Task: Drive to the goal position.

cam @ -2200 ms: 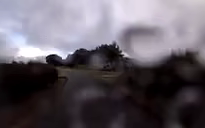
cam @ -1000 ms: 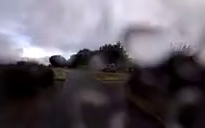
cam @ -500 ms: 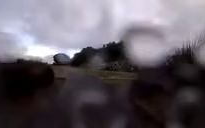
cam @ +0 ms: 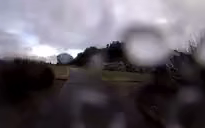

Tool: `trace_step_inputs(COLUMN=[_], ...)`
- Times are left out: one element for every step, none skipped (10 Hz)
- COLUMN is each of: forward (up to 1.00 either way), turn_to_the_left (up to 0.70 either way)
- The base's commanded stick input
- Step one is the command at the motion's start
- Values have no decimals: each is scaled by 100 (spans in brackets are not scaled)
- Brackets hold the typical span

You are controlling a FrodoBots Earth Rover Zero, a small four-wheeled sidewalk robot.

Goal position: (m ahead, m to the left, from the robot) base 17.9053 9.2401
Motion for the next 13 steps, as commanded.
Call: trace_step_inputs(forward=[70,70,70,70,70,70,70,70,70,70,70,70,70], turn_to_the_left=[0,0,0,0,0,14,14,14,14,14,14,14,14])
